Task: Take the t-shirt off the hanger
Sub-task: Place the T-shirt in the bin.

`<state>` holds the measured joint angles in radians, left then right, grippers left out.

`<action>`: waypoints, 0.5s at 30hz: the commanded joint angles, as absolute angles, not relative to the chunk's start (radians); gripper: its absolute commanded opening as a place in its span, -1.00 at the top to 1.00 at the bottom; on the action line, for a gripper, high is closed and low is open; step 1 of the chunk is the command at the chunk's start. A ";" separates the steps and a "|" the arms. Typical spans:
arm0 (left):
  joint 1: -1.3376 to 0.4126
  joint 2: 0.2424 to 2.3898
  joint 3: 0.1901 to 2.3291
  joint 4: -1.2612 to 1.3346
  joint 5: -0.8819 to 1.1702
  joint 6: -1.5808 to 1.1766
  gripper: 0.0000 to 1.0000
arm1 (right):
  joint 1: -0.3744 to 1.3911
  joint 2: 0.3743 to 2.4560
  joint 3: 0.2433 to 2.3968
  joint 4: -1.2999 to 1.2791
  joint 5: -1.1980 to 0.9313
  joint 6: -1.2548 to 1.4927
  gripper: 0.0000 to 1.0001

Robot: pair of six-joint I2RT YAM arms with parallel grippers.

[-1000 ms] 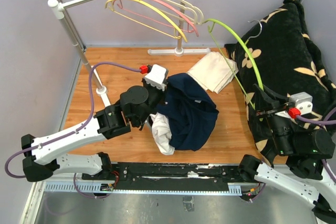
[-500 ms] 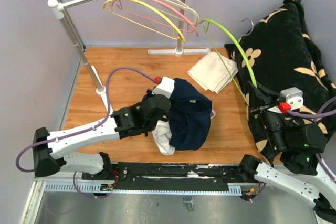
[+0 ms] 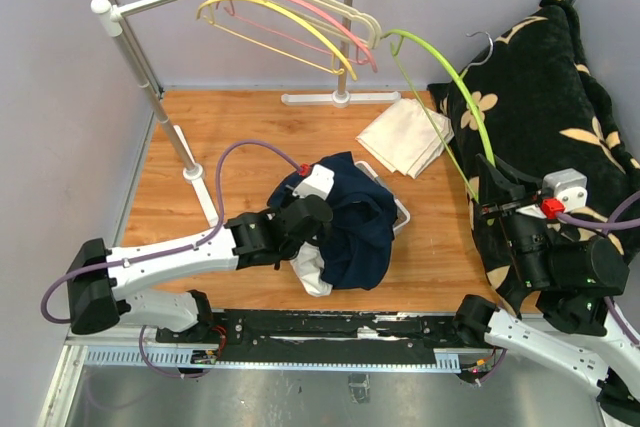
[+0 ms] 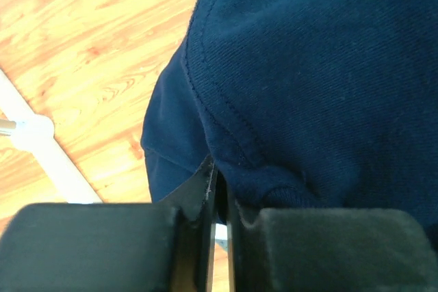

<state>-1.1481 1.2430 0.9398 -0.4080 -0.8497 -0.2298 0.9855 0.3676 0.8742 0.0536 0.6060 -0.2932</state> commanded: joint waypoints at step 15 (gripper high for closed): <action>-1.156 1.033 1.114 -0.498 -0.827 -0.204 -0.38 | 0.992 0.319 0.876 0.132 0.625 -0.325 0.98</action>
